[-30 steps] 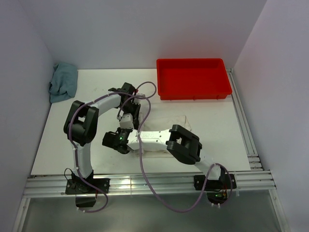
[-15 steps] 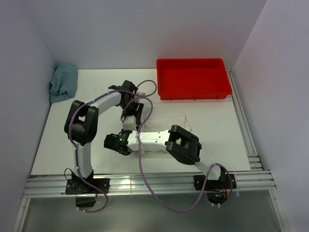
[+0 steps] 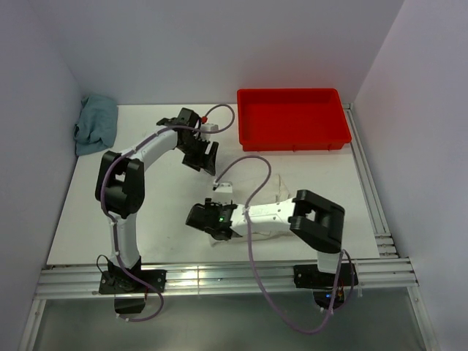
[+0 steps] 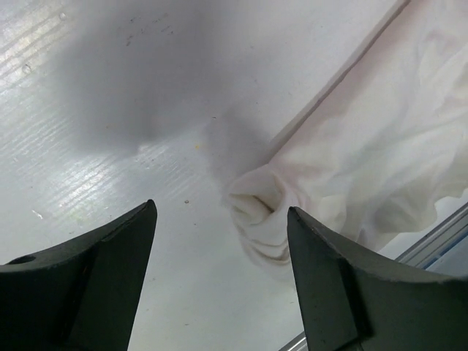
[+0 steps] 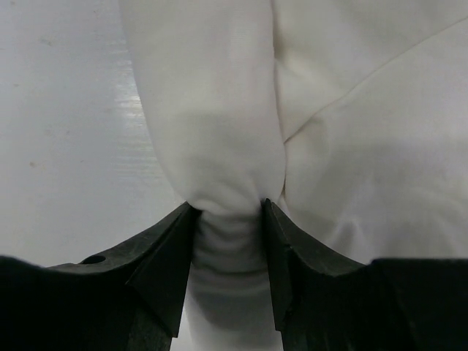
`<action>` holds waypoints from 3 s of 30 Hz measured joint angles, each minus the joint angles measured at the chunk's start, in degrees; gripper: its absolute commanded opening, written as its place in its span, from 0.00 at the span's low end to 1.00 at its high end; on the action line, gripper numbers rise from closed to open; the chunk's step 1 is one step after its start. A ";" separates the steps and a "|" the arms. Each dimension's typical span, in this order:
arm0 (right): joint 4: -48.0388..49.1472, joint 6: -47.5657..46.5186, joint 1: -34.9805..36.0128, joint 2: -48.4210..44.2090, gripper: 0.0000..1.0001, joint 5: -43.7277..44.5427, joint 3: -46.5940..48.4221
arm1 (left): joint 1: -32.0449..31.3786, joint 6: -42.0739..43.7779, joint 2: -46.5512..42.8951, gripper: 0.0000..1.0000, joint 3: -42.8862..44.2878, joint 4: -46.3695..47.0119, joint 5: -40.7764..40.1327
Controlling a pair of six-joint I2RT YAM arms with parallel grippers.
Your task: Roll the t-shirts
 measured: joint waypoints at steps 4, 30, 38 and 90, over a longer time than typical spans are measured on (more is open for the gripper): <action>14.45 0.72 -2.21 -8.07 0.48 -5.05 -12.68 | 1.38 2.45 -0.61 0.79 -1.22 0.26 2.80; 97.66 18.40 -14.56 -1.97 0.45 -28.89 -51.95 | 2.62 8.61 -3.74 0.82 -22.97 13.99 26.32; 106.55 20.44 -15.72 3.15 0.44 -31.34 -52.96 | 1.09 2.14 -2.08 0.43 -22.10 17.57 24.37; -17.70 -3.63 -2.73 10.45 0.63 1.68 21.62 | -7.17 -3.39 -1.29 0.07 -8.61 1.36 -6.58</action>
